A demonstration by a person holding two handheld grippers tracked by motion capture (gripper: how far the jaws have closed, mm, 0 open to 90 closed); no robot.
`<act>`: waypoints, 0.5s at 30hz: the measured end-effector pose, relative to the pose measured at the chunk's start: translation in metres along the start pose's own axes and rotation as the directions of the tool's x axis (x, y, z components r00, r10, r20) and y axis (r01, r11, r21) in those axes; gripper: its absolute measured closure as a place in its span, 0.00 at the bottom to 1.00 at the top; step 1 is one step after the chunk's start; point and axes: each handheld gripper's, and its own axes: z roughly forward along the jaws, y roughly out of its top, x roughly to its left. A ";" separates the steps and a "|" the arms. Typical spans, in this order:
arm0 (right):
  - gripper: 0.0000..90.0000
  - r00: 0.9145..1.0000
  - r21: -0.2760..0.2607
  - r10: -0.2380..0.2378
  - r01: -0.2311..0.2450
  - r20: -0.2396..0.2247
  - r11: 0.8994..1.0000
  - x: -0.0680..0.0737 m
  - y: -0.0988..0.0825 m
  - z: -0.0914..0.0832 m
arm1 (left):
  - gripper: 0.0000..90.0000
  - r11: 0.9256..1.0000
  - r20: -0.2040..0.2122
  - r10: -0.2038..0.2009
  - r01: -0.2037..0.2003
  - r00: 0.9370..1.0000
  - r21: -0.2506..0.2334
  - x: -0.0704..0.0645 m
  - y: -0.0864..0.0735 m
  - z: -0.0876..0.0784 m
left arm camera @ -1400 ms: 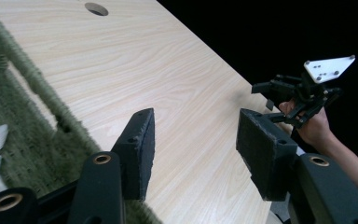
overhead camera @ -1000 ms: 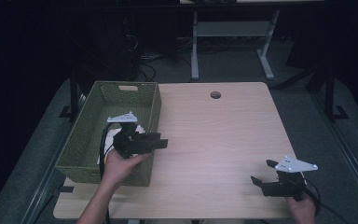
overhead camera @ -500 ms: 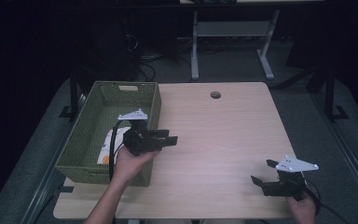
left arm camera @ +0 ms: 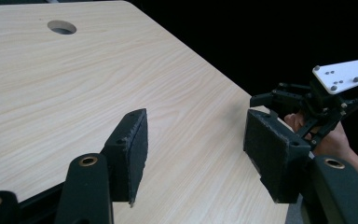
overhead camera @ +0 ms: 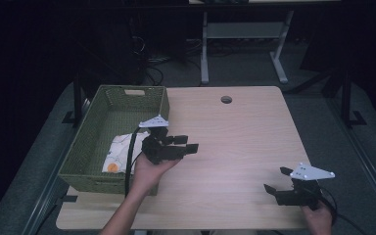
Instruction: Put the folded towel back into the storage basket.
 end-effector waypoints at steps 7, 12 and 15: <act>0.15 1.000 -0.003 0.005 -0.005 0.004 1.000 -0.002 0.000 -0.002 | 0.45 0.999 -0.016 0.038 -0.038 0.999 0.021 -0.013 -0.003 0.018; 0.15 1.000 -0.007 0.006 -0.006 0.005 1.000 -0.003 -0.001 -0.003 | 0.44 0.998 -0.001 0.060 -0.060 0.998 0.037 -0.022 -0.006 0.030; 0.15 1.000 -0.005 0.005 -0.005 0.004 1.000 -0.003 -0.001 -0.003 | 0.44 0.996 0.001 0.077 -0.077 0.997 0.046 -0.027 -0.009 0.037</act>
